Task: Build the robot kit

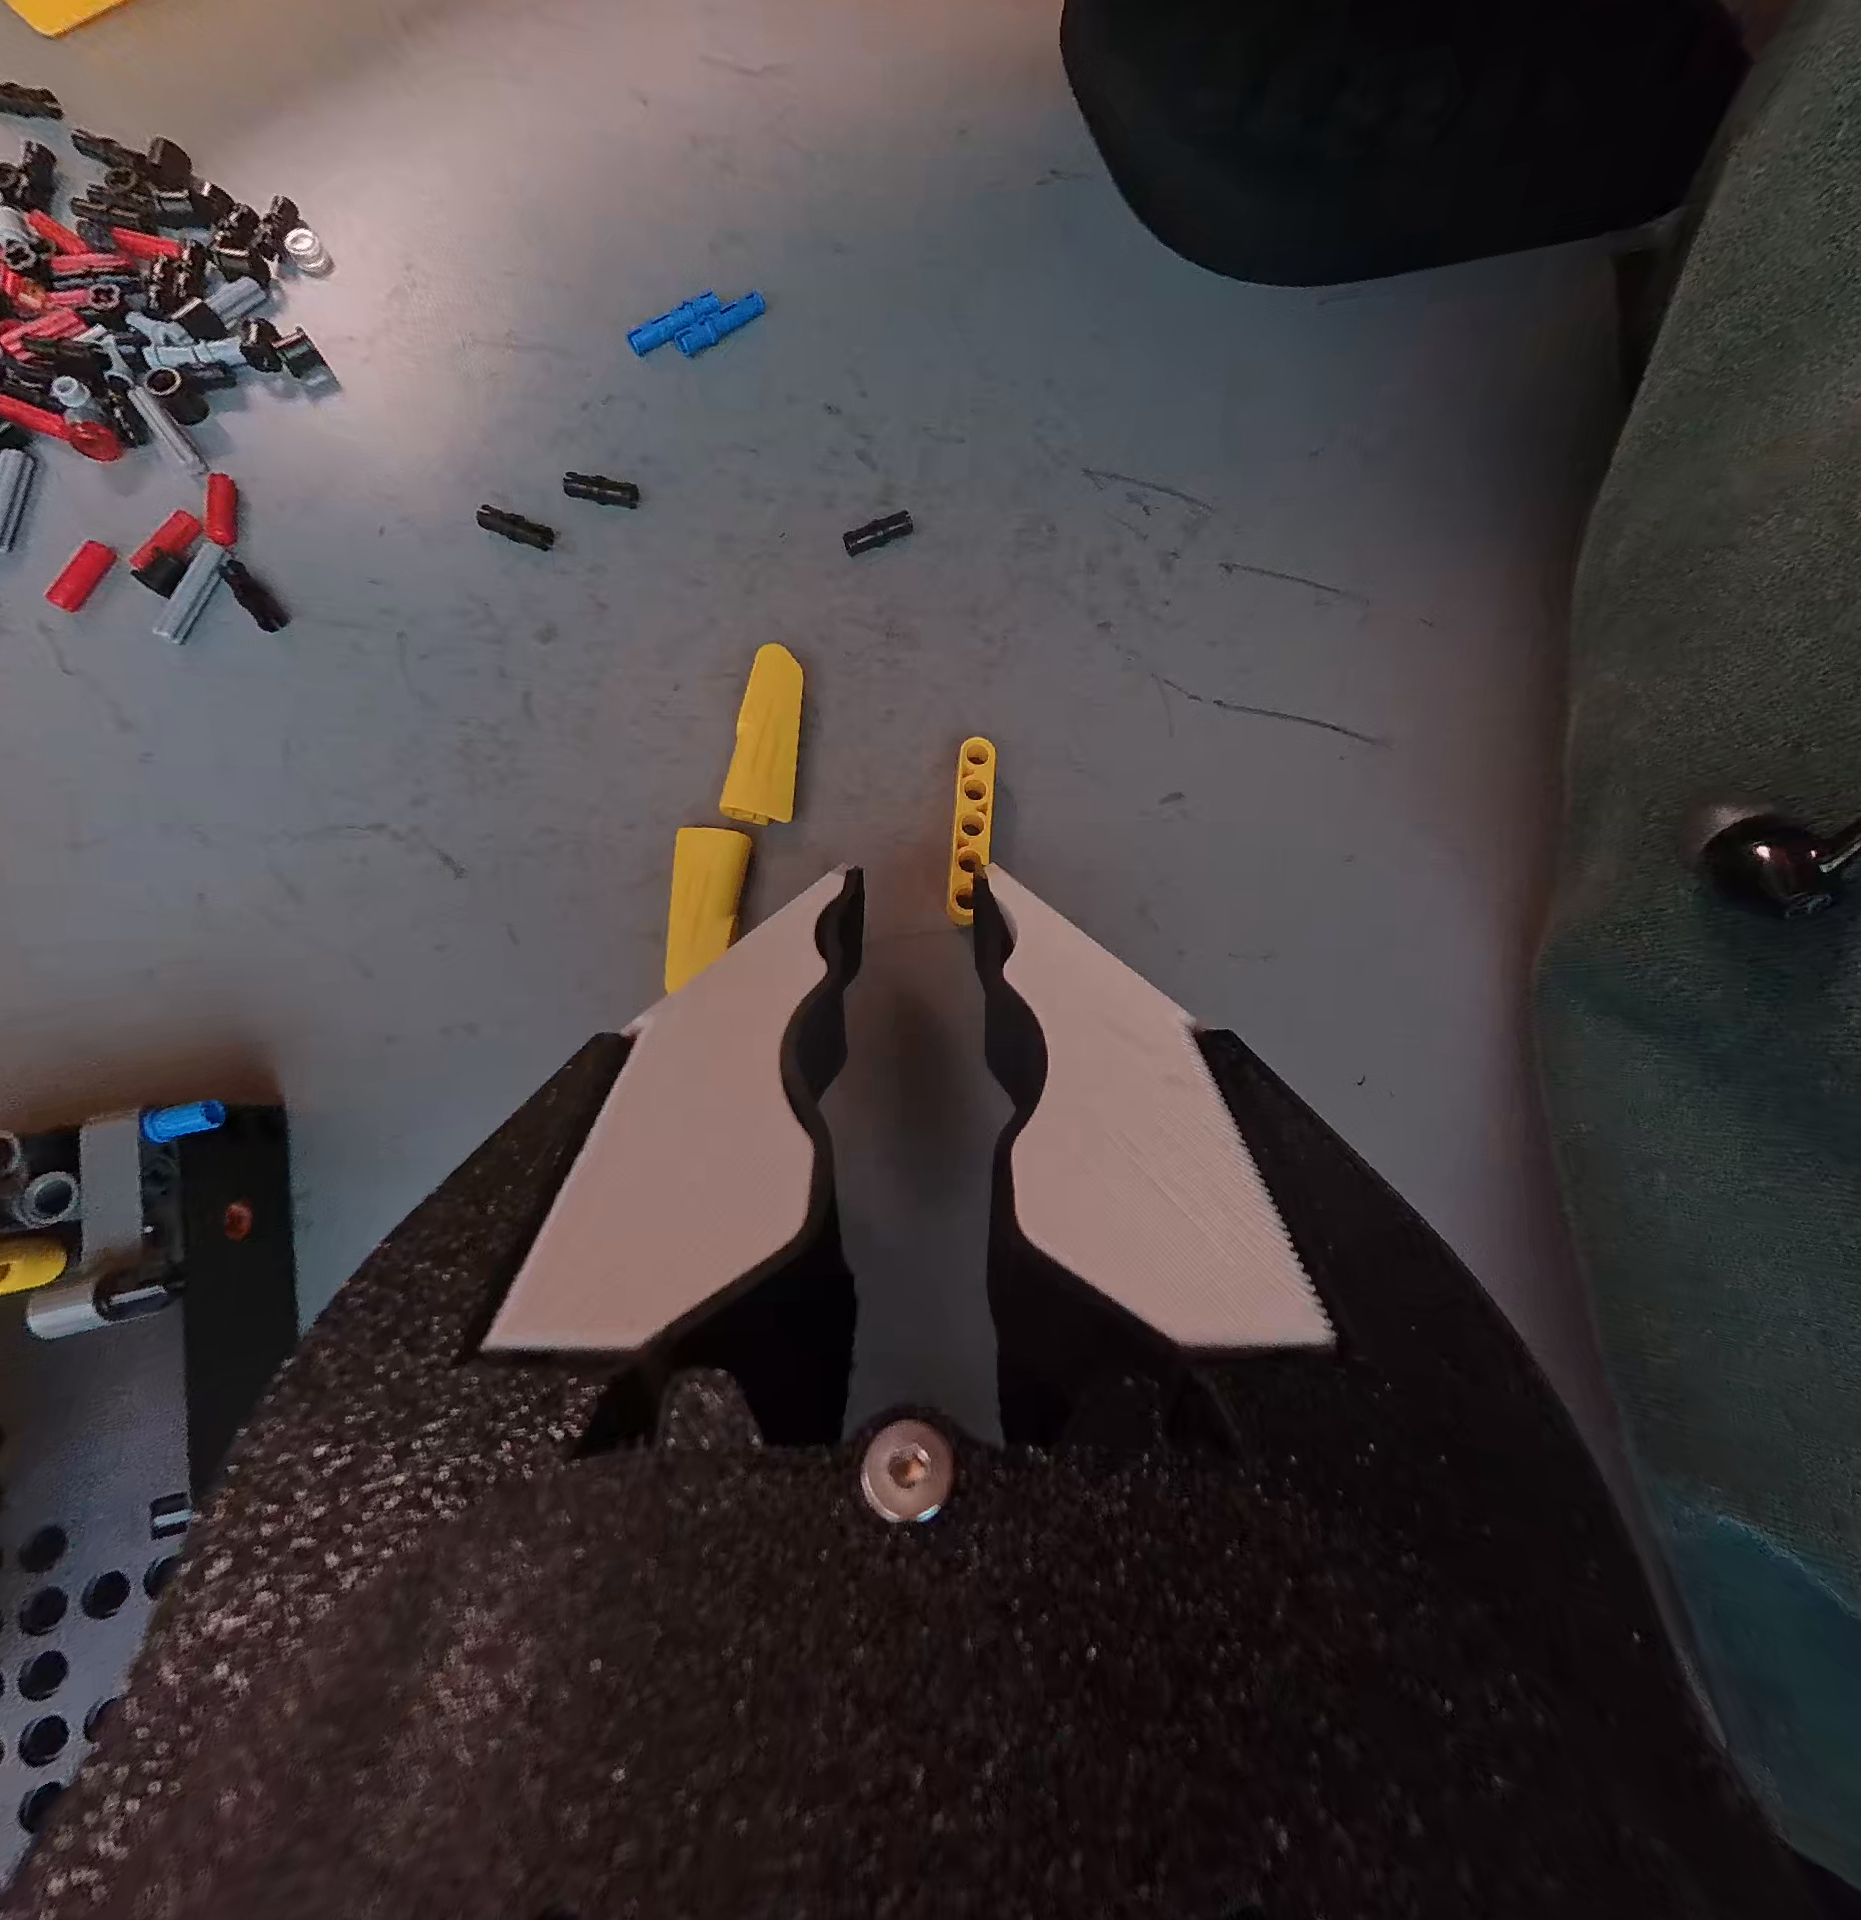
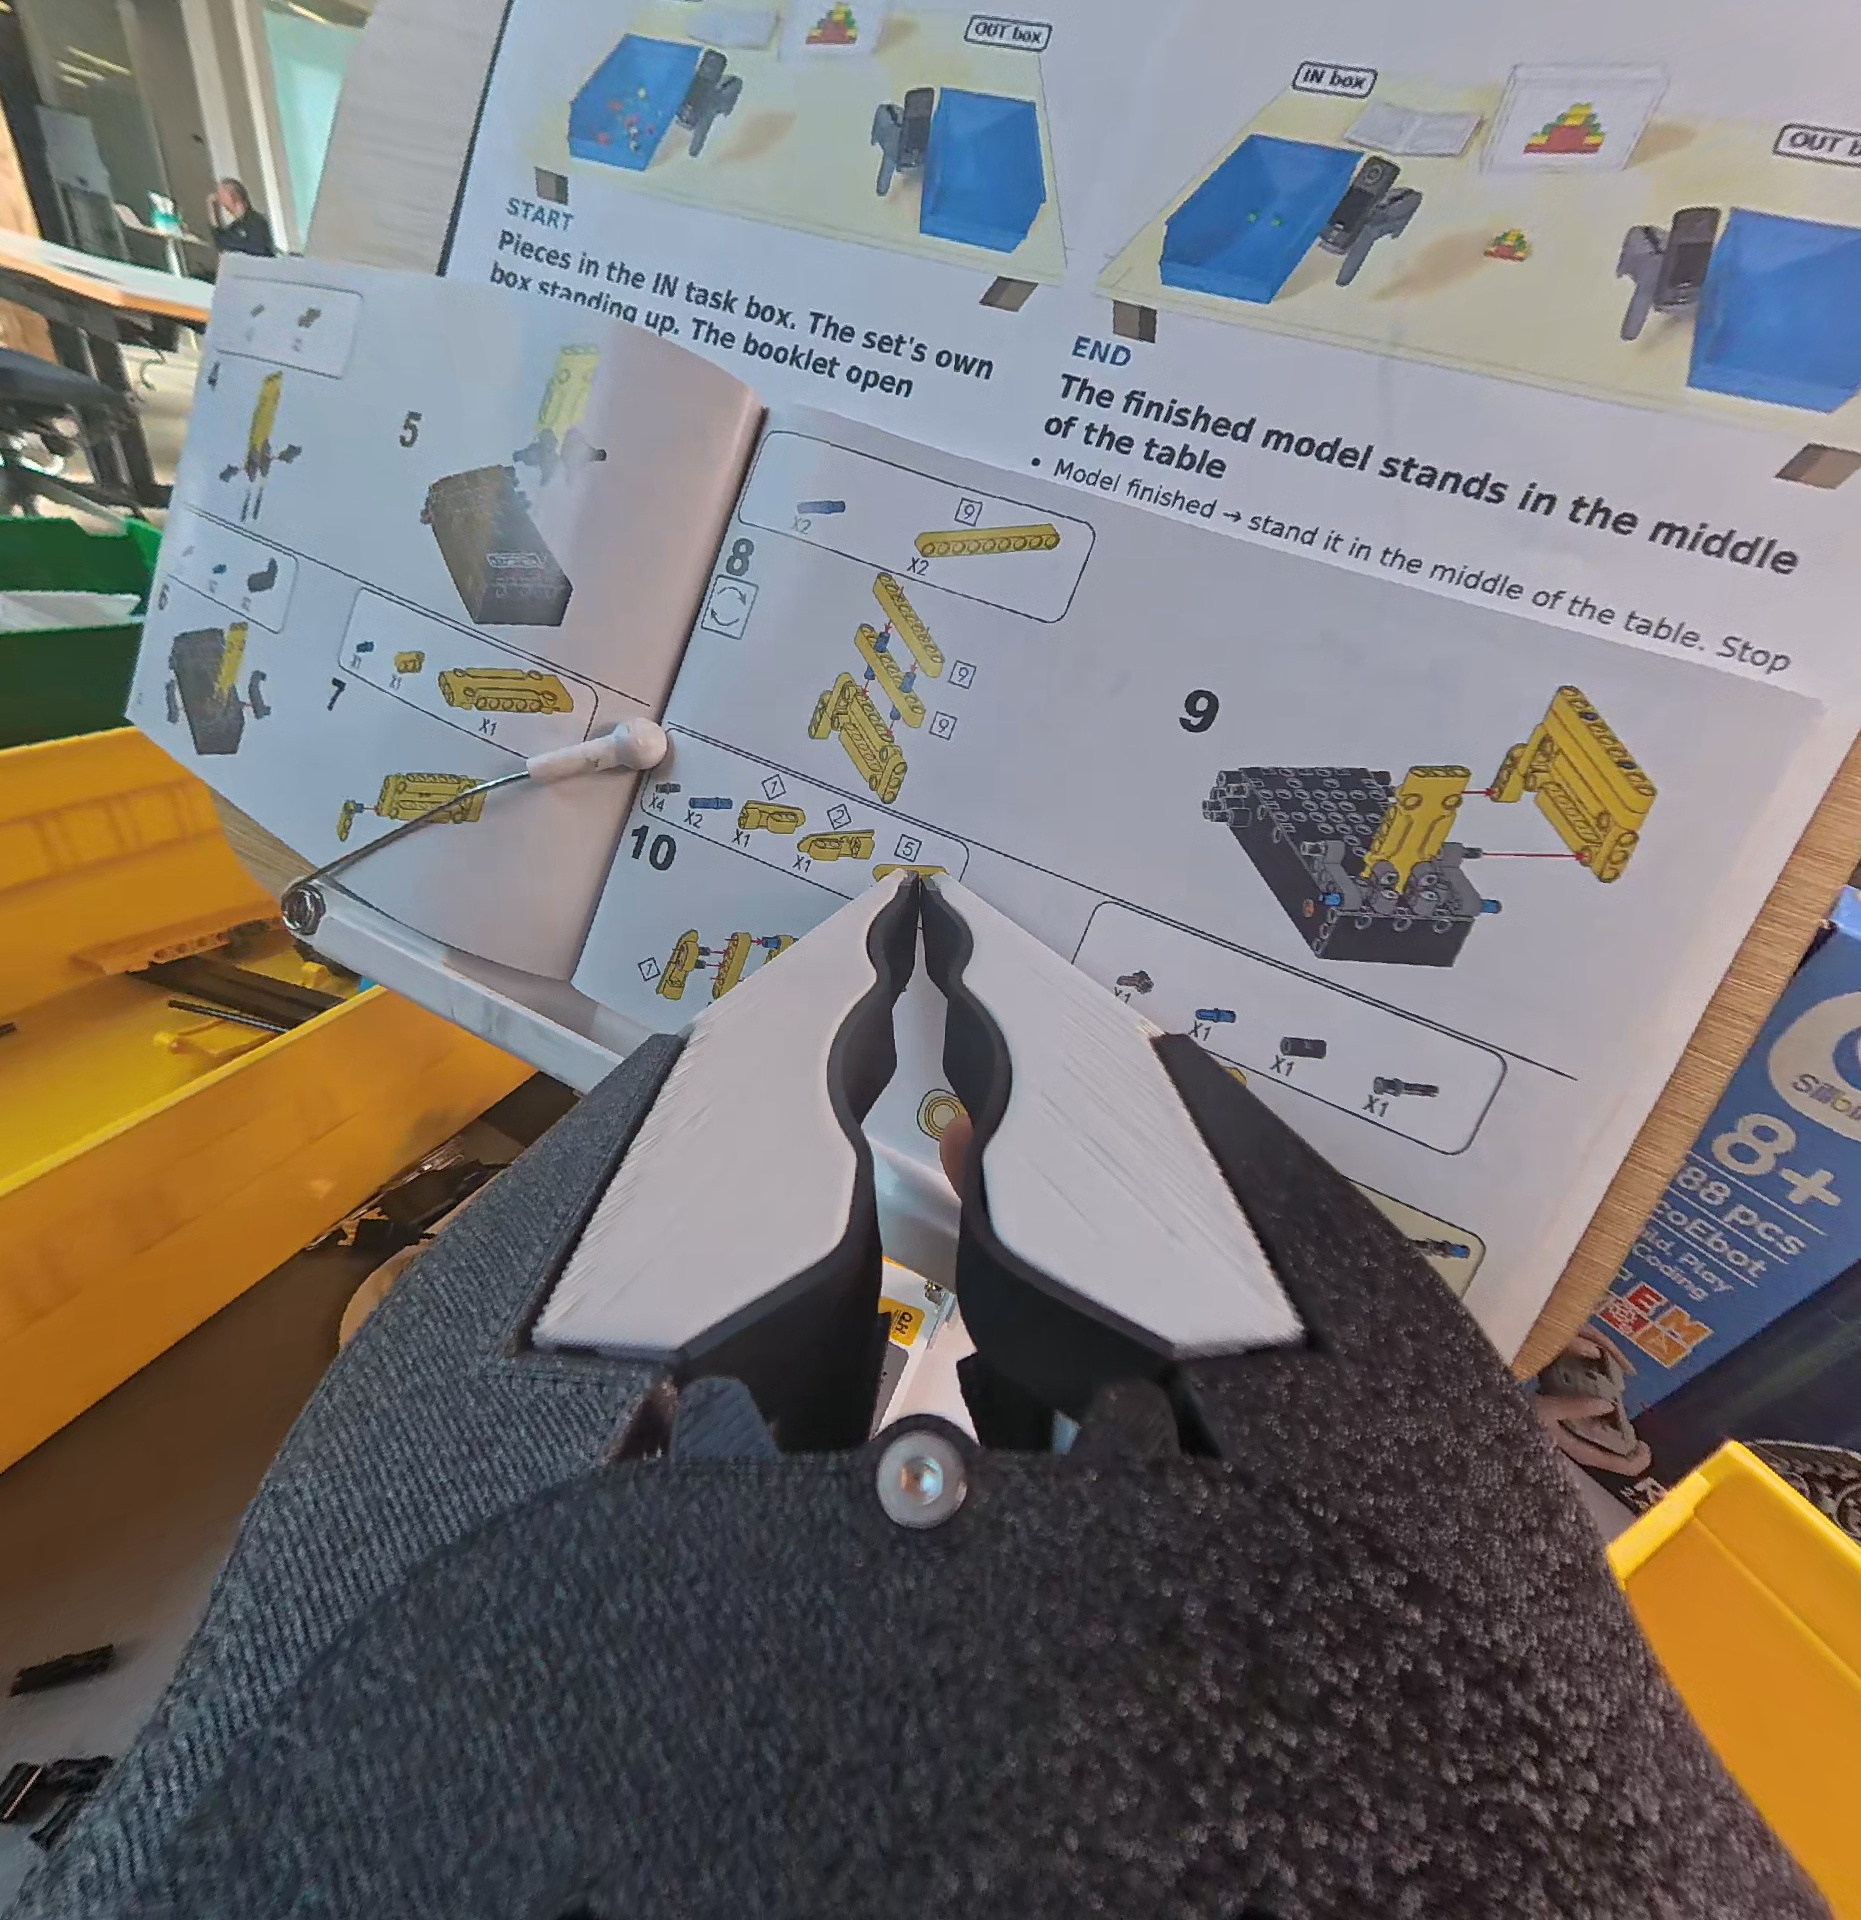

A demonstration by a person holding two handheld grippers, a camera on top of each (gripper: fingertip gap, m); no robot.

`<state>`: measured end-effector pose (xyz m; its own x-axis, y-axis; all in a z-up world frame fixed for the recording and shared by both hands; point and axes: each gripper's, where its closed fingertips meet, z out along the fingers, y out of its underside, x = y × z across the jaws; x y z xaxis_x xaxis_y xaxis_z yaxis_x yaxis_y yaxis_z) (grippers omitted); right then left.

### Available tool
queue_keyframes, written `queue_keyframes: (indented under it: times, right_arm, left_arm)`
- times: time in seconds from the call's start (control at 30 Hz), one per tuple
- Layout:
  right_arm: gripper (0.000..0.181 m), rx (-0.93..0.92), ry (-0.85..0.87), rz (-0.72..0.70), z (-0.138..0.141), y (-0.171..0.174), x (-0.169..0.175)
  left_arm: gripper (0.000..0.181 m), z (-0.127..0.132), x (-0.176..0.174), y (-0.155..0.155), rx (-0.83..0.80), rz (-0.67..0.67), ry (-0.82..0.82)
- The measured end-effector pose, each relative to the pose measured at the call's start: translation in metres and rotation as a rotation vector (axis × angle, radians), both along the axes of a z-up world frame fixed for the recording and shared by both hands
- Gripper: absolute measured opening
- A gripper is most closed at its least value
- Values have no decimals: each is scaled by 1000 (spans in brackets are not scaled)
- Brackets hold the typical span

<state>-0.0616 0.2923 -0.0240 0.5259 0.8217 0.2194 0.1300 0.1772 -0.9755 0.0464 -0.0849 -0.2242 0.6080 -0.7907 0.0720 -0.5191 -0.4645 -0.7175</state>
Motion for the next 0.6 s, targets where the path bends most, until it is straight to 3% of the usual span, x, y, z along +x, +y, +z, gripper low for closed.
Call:
queue_keyframes:
  times: [0.6]
  right_arm:
    - [0, 6, -30, 3, -4, -5, -3]
  left_arm:
    - [19, 3, -3, 1, 26, 9, -15]
